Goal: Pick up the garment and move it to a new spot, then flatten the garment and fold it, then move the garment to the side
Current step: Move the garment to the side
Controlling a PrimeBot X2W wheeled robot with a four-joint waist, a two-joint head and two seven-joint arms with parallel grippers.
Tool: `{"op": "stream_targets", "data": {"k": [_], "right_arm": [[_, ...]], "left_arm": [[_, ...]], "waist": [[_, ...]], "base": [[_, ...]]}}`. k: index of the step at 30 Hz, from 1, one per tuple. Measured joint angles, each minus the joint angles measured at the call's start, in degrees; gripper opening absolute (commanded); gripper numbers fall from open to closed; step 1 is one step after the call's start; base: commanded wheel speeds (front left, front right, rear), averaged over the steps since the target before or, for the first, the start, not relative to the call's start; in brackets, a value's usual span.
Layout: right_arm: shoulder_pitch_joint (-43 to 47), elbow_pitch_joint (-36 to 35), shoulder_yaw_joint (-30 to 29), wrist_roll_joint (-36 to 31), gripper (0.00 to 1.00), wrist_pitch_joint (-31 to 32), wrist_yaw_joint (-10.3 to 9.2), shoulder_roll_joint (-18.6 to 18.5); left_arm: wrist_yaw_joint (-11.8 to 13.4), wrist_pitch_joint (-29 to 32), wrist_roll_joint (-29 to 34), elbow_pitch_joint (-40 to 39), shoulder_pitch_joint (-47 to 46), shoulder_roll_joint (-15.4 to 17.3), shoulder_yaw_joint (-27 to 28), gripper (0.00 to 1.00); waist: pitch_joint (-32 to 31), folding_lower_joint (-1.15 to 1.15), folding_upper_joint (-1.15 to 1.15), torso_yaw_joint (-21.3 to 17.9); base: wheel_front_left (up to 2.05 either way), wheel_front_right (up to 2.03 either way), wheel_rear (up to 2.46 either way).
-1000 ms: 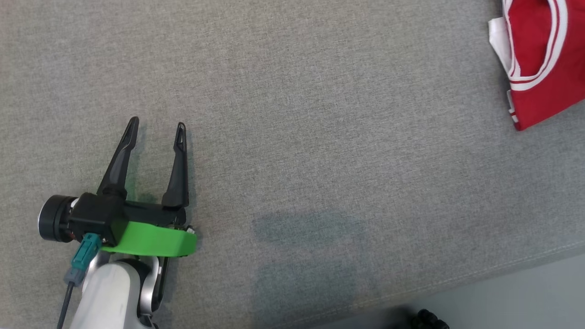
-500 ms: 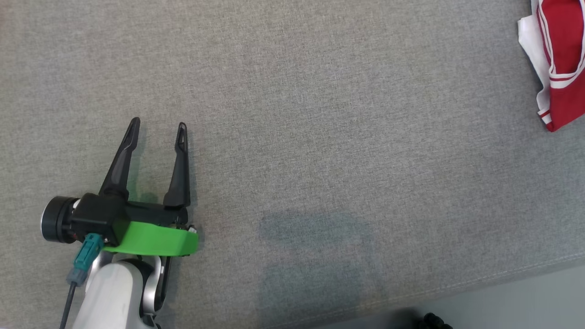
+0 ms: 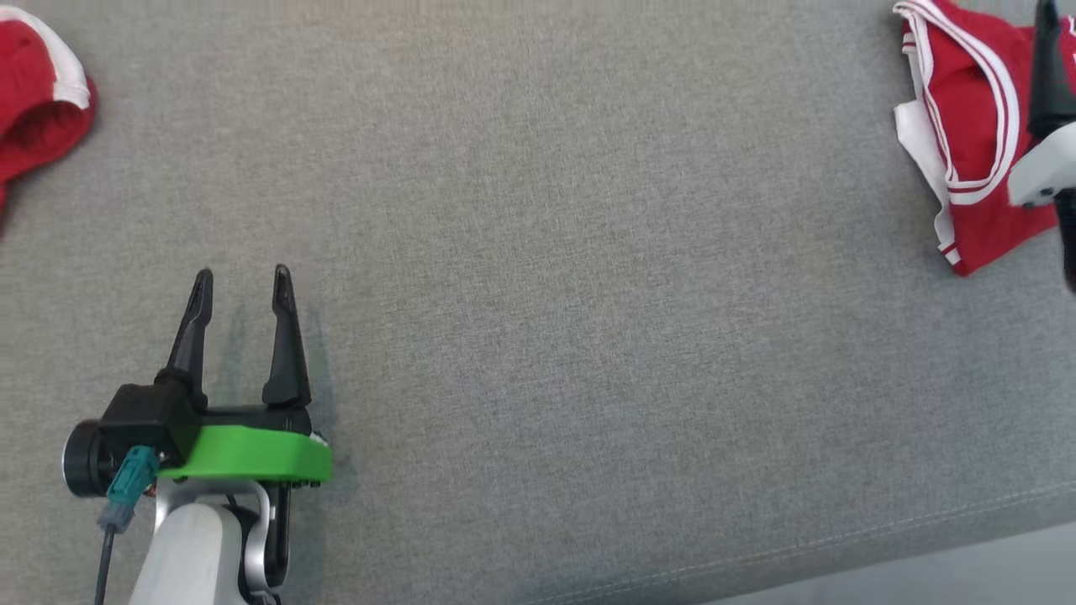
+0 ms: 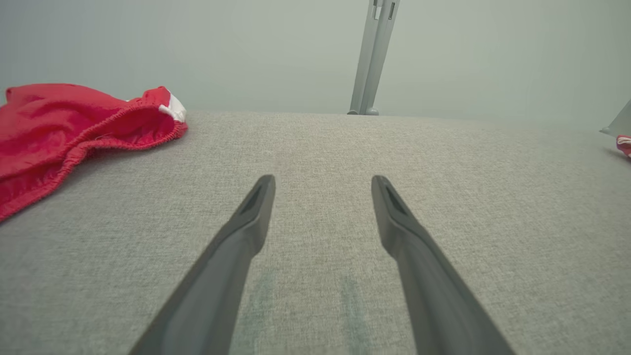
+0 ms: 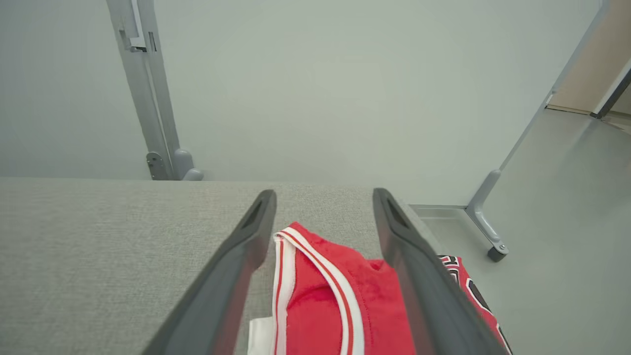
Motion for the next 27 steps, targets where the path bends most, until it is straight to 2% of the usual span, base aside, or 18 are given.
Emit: {"op": "stream_targets", "data": {"k": [12, 19, 27], "right_arm": [[15.51, -11.28, 1.31, 0.13, 1.00, 0.00, 0.00, 7.93], [25.22, -17.81, 1.35, -2.85, 1.00, 0.01, 0.00, 14.63], [33.51, -23.84, 0.68, -5.49, 1.00, 0.00, 0.00, 19.42]], "left_arm": [[0.15, -0.35, -1.46, 4.56, 5.24, -2.36, 2.43, 1.00], [-0.18, -0.37, -1.19, 5.39, 8.03, -3.52, 3.34, 1.00], [-0.79, -0.37, -0.34, 6.43, 10.28, -4.21, 2.92, 1.00]], "waist": [[-10.78, 0.00, 0.00, 2.51], [-16.49, 0.00, 0.00, 5.11], [-20.31, 0.00, 0.00, 8.80]], "base": [[0.00, 0.00, 0.00], [0.00, 0.00, 0.00], [0.00, 0.00, 0.00]]}}
